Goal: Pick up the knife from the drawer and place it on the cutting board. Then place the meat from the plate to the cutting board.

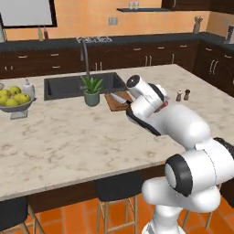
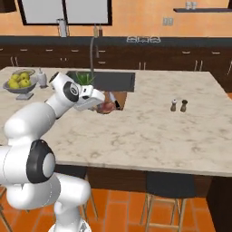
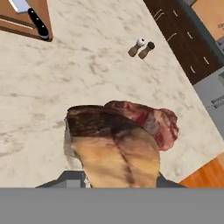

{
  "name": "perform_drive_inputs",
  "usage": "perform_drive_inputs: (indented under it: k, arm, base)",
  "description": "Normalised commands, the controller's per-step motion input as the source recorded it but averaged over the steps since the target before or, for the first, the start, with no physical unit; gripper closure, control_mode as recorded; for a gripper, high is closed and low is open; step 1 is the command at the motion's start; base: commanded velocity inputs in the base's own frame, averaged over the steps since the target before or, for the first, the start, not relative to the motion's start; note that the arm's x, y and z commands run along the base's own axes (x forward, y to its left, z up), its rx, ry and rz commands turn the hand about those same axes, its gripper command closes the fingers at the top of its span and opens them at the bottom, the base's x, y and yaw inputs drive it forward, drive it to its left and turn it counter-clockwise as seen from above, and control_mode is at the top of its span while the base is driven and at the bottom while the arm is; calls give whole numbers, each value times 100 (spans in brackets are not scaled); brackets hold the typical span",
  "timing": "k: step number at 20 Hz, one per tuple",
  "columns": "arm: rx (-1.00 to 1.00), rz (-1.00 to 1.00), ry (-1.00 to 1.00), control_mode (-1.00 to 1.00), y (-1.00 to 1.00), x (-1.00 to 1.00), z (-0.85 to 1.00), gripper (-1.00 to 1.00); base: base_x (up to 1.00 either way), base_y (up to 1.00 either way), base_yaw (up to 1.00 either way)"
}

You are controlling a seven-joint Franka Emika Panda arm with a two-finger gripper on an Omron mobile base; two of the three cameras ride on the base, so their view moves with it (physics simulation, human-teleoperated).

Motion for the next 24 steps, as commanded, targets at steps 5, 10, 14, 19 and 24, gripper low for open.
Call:
perform_drive_inputs:
  k: [5,10,14,19,24]
  arm:
    - [0,0,0,100,0,0,0,100]
    - [0,0,0,100,0,0,0,100]
    - [6,30,0,-100,-36,98,0,100]
    - [2,27,2,-100,-19,100,-22,100]
    - [0,16,17,-100,0,100,-63,100]
  base:
    - [60,-74,43]
    - [57,-72,32]
    - [0,0,0]
    - [0,0,0]
    - [0,0,0]
